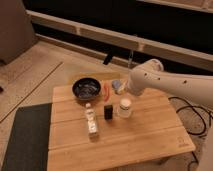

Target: Place the ceramic cup over the eraser

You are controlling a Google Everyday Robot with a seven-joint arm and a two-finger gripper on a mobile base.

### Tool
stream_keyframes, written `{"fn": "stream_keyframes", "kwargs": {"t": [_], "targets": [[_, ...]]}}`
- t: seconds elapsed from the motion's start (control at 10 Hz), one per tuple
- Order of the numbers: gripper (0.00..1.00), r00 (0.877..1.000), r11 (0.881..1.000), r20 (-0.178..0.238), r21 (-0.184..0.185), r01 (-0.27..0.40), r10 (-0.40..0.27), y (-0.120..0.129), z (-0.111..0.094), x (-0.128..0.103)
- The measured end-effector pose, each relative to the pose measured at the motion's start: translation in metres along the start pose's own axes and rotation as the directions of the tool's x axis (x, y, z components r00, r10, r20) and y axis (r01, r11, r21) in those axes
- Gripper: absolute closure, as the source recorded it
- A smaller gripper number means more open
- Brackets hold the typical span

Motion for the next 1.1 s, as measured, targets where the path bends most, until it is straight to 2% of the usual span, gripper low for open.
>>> {"fn": "stream_keyframes", "kwargs": {"t": [0.4, 0.7, 1.1], "targets": [[0.35, 1.000, 1.000, 0.001, -0.003, 0.000, 0.000, 0.002, 0.002, 0.001], [0.35, 0.997, 0.996, -0.037, 0.059, -0.065, 0.067, -0.032, 0.026, 0.008], [0.35, 0.993, 0.994, -0.081, 0.074, -0.085, 0.091, -0.030, 0.045, 0.018]]}}
